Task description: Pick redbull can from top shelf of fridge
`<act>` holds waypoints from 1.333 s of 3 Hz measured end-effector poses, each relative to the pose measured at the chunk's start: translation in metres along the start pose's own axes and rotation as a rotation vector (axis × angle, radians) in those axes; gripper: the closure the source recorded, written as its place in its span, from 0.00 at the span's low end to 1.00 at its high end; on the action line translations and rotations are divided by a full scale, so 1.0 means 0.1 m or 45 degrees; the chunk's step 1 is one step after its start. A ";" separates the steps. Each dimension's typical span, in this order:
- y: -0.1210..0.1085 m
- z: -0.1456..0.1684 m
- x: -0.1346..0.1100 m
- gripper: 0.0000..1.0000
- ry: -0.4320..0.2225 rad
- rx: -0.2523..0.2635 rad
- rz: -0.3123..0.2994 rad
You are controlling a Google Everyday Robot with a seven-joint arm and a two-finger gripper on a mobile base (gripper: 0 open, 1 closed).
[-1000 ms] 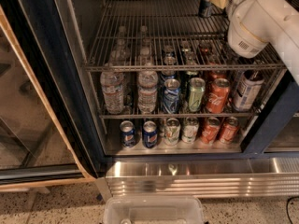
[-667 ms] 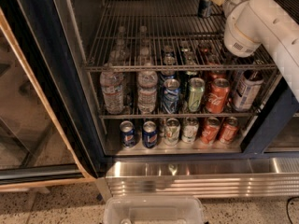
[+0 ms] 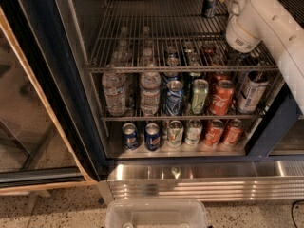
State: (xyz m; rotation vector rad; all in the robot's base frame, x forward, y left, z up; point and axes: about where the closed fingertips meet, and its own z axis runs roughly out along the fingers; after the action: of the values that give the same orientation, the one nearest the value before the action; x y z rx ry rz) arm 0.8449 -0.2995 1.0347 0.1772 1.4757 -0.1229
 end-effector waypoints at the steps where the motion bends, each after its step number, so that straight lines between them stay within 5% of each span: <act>1: -0.07 0.09 0.03 0.00 0.076 0.028 -0.014; 3: -0.13 0.18 0.16 0.00 0.209 0.068 0.055; 4: -0.13 0.18 0.16 0.13 0.208 0.068 0.054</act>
Offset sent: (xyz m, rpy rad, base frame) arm 0.0306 -0.0344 -0.0114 0.1266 0.2412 -0.0941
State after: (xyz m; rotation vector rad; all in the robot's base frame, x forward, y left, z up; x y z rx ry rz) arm 0.8612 -0.3152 1.0197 0.2663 1.6309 -0.1158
